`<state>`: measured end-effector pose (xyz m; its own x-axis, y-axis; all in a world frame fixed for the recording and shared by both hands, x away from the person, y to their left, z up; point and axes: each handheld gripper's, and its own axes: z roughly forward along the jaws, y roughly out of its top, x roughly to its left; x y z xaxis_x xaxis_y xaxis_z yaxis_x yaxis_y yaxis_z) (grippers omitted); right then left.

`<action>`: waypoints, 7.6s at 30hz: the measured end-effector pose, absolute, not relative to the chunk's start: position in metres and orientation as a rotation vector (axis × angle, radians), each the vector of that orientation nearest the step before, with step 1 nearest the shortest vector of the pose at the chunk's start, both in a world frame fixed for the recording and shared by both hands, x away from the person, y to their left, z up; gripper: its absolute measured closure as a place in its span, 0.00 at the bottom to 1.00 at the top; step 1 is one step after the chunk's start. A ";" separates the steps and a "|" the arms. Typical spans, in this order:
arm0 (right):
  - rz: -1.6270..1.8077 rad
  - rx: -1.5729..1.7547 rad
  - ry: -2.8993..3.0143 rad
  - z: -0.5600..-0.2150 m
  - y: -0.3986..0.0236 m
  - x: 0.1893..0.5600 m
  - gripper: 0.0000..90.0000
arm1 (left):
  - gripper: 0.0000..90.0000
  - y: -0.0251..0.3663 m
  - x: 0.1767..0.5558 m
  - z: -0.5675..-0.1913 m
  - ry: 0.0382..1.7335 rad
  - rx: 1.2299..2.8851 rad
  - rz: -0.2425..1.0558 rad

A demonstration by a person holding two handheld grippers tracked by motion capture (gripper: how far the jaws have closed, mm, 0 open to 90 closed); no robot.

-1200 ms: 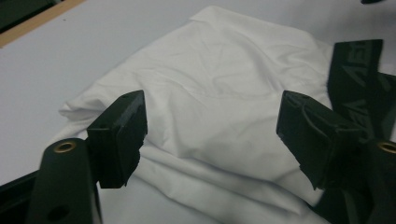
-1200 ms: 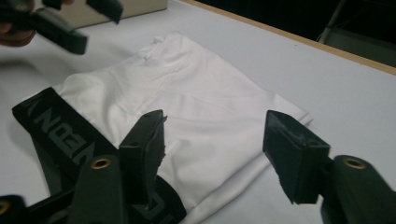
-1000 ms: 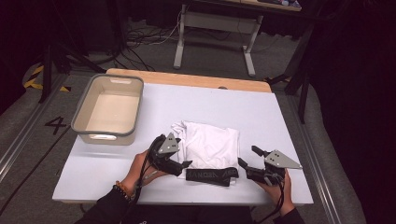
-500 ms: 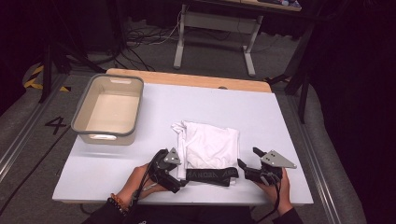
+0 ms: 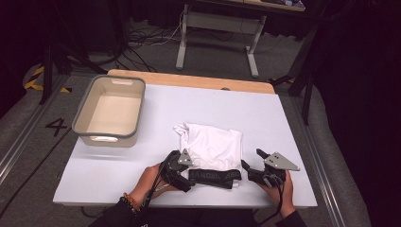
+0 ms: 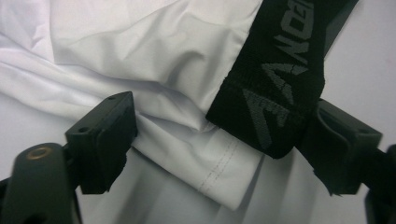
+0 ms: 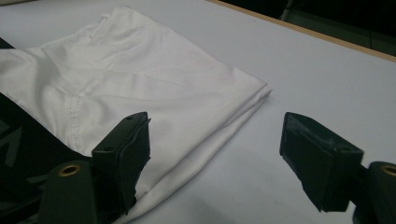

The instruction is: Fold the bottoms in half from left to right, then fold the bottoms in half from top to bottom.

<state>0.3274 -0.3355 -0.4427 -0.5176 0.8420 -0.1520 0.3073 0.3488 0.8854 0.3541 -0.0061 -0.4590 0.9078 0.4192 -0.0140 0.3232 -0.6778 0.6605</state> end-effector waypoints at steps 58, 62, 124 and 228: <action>1.119 1.187 2.149 -0.436 -0.328 0.415 0.22 | 0.89 0.006 0.347 -0.462 0.410 2.314 0.276; 1.077 1.231 2.192 -0.442 -0.317 0.441 0.21 | 0.87 0.012 0.348 -0.460 0.434 2.307 0.225; 1.109 1.060 2.299 -0.446 -0.301 0.435 0.88 | 0.87 -0.019 0.355 -0.458 0.488 2.269 0.199; 1.351 0.995 2.171 -0.386 -0.278 0.427 0.90 | 0.87 0.027 0.375 -0.419 0.479 2.202 0.257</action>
